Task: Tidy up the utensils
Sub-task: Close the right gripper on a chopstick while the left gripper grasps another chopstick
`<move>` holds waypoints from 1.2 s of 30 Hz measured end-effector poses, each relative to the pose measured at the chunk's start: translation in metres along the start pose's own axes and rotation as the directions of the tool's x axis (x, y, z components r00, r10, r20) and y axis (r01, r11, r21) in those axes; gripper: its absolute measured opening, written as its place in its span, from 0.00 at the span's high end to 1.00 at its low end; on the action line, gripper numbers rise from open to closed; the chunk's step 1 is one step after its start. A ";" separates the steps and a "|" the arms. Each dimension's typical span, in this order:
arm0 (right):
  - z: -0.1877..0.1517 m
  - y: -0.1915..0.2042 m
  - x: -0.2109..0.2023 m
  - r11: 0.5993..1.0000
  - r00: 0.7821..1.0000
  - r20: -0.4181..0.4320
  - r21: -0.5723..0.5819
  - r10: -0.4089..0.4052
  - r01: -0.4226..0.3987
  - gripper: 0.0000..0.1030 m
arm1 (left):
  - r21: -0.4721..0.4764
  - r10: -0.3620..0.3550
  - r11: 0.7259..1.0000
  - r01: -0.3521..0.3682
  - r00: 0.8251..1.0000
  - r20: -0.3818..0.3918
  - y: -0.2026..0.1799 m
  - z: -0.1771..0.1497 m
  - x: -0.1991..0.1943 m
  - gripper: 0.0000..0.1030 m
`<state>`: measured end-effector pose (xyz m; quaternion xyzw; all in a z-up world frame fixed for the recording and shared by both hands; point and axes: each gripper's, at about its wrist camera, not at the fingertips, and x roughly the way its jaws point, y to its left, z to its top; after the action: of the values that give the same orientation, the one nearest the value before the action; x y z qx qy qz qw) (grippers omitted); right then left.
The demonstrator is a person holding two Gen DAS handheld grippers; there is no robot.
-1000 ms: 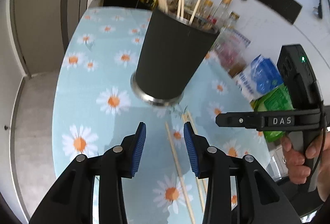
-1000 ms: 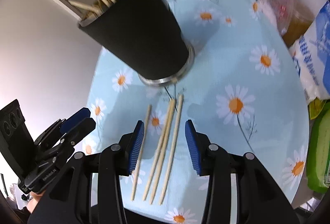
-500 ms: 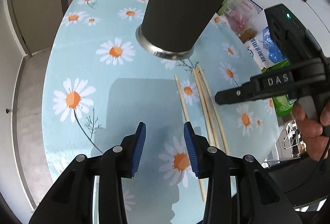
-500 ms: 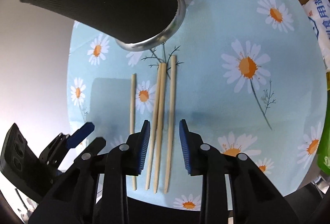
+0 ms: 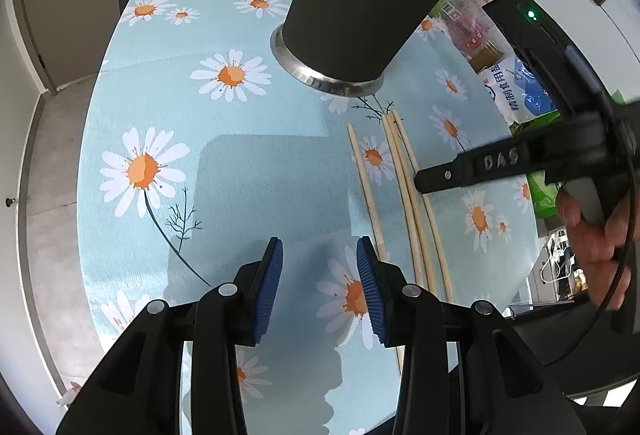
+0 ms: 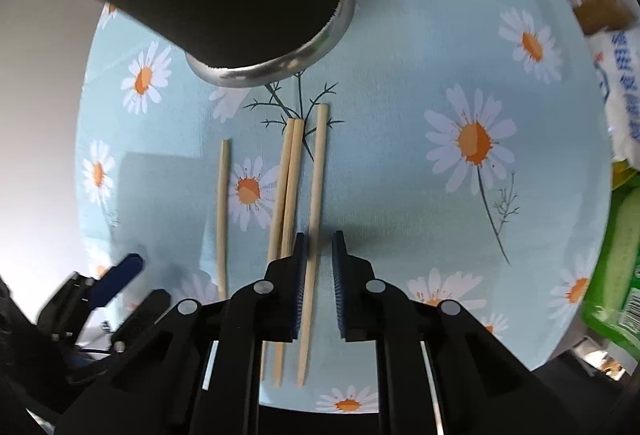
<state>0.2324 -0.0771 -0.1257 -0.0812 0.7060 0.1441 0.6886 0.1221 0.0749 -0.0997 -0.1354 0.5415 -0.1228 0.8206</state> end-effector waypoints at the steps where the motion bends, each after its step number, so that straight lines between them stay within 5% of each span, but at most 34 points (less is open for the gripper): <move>1: -0.001 0.003 0.000 1.000 1.000 0.010 -0.003 -0.015 0.015 0.88 | 0.004 -0.002 1.000 0.002 1.000 -0.005 0.000 0.001 0.001 0.64; 6: -0.003 0.009 -0.002 0.999 0.999 0.033 0.015 -0.035 0.034 0.94 | 0.000 -0.007 1.000 0.007 1.000 -0.011 -0.001 0.003 0.002 0.64; 18: -0.009 -0.052 -0.037 0.986 0.988 0.089 0.091 0.129 -0.137 0.95 | 0.060 0.032 0.998 -0.030 0.999 -0.039 -0.025 0.012 0.004 0.64; 30: -0.026 -0.113 -0.078 0.943 0.937 0.135 0.041 0.321 -0.329 0.95 | -0.018 0.078 0.997 -0.080 0.991 -0.109 -0.040 0.027 0.030 0.64; 36: -0.026 -0.112 -0.075 0.920 0.913 0.136 0.015 0.386 -0.391 0.95 | -0.023 0.138 0.990 -0.143 0.981 -0.133 -0.050 0.036 0.039 0.66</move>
<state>0.2458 -0.1974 -0.0609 0.0846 0.6646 0.2684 0.6922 0.1679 0.0181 -0.1021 -0.1017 0.6043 -0.0644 0.7876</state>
